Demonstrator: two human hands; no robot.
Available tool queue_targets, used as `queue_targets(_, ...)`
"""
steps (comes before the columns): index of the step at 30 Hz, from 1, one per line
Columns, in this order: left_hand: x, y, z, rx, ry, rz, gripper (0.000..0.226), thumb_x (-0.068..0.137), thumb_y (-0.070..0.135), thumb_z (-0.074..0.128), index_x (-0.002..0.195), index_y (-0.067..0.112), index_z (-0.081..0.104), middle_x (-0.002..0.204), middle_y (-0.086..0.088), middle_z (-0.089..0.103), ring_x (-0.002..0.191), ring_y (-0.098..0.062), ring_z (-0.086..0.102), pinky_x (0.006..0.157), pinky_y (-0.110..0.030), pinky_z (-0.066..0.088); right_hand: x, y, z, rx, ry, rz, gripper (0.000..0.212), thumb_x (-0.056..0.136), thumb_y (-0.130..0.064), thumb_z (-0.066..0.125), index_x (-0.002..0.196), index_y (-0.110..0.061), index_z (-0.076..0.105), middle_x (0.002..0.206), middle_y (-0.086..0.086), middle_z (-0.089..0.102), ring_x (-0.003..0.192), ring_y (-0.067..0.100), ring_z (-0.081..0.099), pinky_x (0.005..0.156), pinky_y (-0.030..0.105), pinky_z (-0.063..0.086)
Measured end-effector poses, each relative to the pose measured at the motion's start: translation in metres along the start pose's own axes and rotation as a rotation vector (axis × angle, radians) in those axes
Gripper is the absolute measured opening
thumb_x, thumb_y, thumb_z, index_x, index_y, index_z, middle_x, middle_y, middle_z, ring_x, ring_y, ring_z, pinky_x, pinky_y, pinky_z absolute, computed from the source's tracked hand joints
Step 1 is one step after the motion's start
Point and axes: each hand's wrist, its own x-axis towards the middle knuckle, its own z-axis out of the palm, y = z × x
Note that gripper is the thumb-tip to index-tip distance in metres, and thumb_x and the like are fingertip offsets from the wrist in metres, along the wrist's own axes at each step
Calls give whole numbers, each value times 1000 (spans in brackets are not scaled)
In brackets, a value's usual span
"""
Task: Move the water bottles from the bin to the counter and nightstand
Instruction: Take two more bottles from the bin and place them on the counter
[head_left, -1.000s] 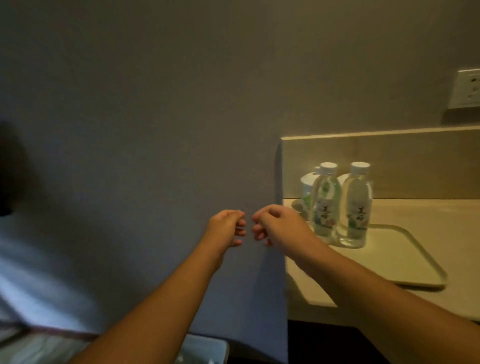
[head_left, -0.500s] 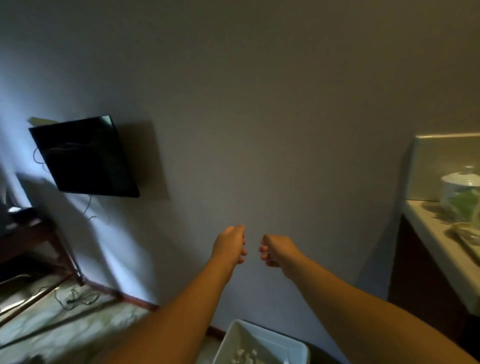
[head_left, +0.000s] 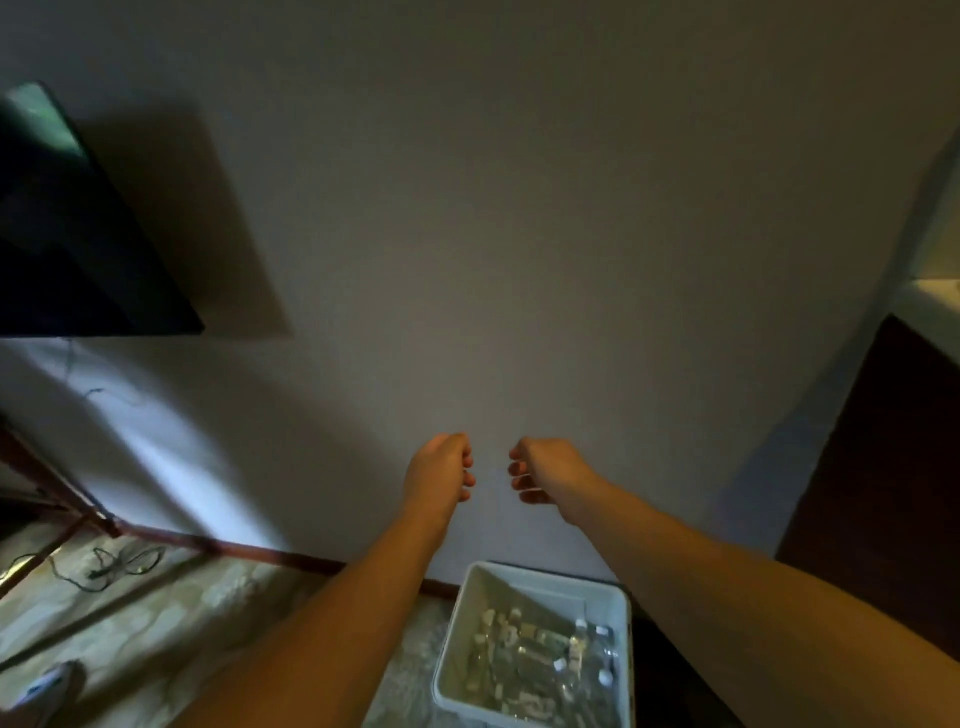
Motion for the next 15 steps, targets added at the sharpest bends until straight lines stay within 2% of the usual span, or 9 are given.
queue_targets(5,83,-46,9,26,-24,-57,21,93,15,50,72,15,50,68,-3,52,54,-16,49,51,-29,43,86,25,5,-2,64,89,17,96,-18,53,90,-7,65,86,11,68,73,24,64,63,32,57)
queue_targets(8,123,-88,23,33,-49,-88,21,93,15,50,72,15,52,66,-3,53,52,-14,50,51,-29,43,125,60,10,17,108,182,18,97,-19,54,87,-8,64,82,11,67,68,23,64,60,32,58)
queue_targets(15,207,-255,67,20,-163,-284,22,94,24,51,77,16,60,72,-2,60,61,-16,56,59,-32,48,221,210,27,30,200,363,18,94,-17,53,96,-4,66,83,11,69,70,24,66,69,36,61)
